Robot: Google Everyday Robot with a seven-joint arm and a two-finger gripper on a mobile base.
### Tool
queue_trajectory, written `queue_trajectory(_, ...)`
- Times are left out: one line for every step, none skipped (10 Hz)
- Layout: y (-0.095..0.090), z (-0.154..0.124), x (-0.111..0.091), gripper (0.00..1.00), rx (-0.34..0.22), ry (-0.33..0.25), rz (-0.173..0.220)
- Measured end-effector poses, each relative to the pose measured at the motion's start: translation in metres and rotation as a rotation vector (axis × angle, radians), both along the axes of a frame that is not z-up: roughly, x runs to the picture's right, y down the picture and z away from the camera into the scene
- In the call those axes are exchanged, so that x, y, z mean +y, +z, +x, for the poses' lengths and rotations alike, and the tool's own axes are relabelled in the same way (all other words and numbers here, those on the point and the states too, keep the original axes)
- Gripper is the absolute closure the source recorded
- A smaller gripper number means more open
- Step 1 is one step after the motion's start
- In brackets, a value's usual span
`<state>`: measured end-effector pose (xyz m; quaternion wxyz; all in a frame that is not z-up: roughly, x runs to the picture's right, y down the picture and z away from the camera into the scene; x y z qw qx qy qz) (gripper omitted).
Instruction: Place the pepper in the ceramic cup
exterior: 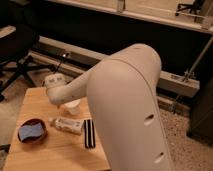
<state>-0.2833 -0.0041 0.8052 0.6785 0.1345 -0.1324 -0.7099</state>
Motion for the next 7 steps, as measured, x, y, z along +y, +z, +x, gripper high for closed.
queue_trajectory(0.001,0.006,-0.015,1.00,0.005,0.034,0.025)
queue_trajectory(0.002,0.012,-0.026,1.00,-0.001,0.074,0.043)
queue_trajectory(0.001,0.019,-0.033,1.00,-0.007,0.102,0.052)
queue_trajectory(-0.001,0.028,-0.037,1.00,-0.015,0.132,0.057)
queue_trajectory(-0.003,0.038,-0.038,1.00,-0.018,0.154,0.058)
queue_trajectory(-0.004,0.051,-0.033,1.00,-0.012,0.168,0.053)
queue_trajectory(-0.007,0.066,-0.025,1.00,-0.004,0.175,0.047)
